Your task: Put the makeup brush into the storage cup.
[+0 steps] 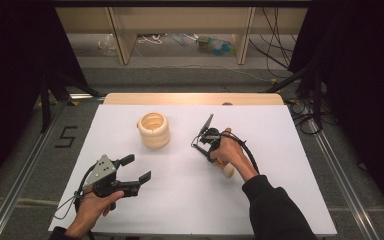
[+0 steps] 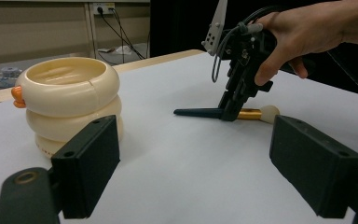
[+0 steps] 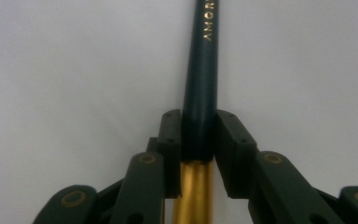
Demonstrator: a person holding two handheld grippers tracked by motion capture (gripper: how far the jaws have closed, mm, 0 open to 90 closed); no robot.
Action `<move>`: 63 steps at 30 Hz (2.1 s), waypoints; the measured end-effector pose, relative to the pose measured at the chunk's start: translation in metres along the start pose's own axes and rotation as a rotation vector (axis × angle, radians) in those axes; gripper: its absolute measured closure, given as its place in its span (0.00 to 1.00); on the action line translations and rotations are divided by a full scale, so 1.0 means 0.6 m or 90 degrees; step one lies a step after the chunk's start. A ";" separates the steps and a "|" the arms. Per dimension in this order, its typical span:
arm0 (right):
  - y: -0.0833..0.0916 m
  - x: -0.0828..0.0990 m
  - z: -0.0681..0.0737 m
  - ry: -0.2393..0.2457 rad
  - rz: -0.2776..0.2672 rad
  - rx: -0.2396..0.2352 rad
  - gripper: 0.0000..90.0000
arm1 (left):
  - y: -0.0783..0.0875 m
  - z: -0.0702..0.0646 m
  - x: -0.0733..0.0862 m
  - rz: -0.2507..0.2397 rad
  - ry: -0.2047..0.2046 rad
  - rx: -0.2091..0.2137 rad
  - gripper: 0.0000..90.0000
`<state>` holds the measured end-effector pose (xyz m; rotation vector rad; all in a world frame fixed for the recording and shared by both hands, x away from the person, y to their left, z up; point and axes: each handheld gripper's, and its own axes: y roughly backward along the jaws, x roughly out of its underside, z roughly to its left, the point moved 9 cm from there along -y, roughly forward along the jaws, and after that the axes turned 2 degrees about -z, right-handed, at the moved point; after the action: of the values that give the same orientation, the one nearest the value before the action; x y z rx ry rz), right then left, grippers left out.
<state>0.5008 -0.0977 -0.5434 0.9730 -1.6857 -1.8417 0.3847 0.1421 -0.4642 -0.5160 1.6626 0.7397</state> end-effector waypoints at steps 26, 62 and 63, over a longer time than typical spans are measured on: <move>0.037 0.000 0.020 0.119 -0.041 0.036 0.83 | 0.001 0.002 0.002 0.008 -0.007 -0.001 0.18; 0.121 0.074 0.179 0.320 -0.185 -0.019 0.83 | -0.023 -0.045 0.018 0.055 -0.030 0.070 0.18; 0.121 0.075 0.181 0.324 -0.184 -0.019 0.83 | -0.027 -0.049 0.018 0.055 -0.035 0.079 0.18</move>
<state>0.3808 -0.0698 -0.4809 1.5799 -1.2552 -1.5879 0.3727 0.1106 -0.4747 -0.3358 1.6762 0.7012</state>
